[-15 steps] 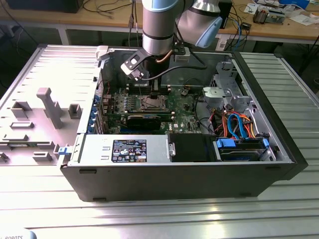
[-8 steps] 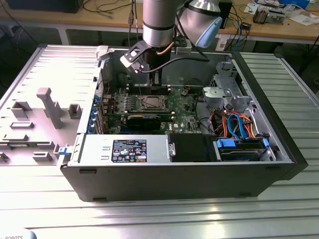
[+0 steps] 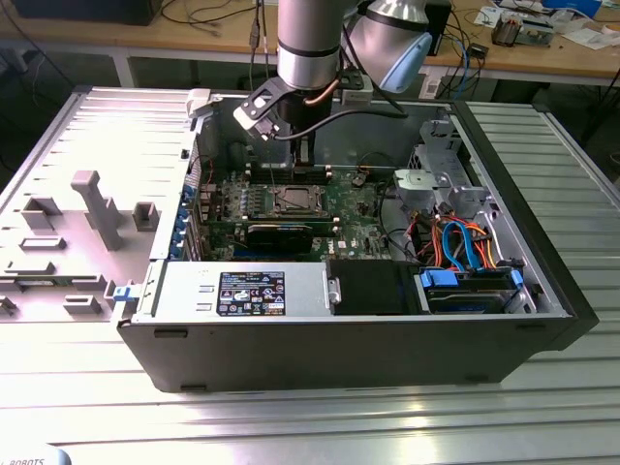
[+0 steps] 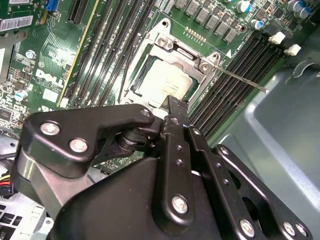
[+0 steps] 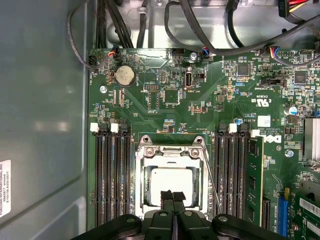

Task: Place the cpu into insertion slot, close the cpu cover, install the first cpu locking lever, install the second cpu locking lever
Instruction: 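Install the first cpu locking lever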

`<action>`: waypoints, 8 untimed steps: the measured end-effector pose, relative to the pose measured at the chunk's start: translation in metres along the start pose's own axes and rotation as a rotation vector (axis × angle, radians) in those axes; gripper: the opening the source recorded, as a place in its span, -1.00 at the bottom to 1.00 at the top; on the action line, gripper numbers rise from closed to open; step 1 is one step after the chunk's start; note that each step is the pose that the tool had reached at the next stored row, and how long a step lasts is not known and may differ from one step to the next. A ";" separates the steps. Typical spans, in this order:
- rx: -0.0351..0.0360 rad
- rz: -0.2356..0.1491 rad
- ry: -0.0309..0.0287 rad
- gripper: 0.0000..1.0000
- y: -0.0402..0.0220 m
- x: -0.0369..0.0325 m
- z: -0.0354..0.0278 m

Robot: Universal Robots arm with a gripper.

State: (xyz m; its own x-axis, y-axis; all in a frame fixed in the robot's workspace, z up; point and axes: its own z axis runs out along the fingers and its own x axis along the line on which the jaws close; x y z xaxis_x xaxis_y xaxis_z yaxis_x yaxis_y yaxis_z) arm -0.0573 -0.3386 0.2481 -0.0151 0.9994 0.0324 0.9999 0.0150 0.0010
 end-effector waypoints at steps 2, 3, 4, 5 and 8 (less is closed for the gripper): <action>0.0000 0.000 -0.0002 -0.79 0.0000 0.0000 0.0000; 0.0000 0.000 -0.0002 -0.79 0.0000 0.0000 0.0000; 0.0001 0.000 -0.0002 -0.79 0.0000 0.0000 0.0000; 0.0001 0.000 -0.0004 -0.79 0.0000 0.0000 0.0000; 0.0000 0.000 -0.0004 -0.79 0.0000 0.0000 0.0000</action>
State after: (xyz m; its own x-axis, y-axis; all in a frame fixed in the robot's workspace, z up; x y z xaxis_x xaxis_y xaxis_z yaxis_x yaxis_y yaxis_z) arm -0.0573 -0.3386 0.2481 -0.0151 0.9994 0.0320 0.9999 0.0151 0.0010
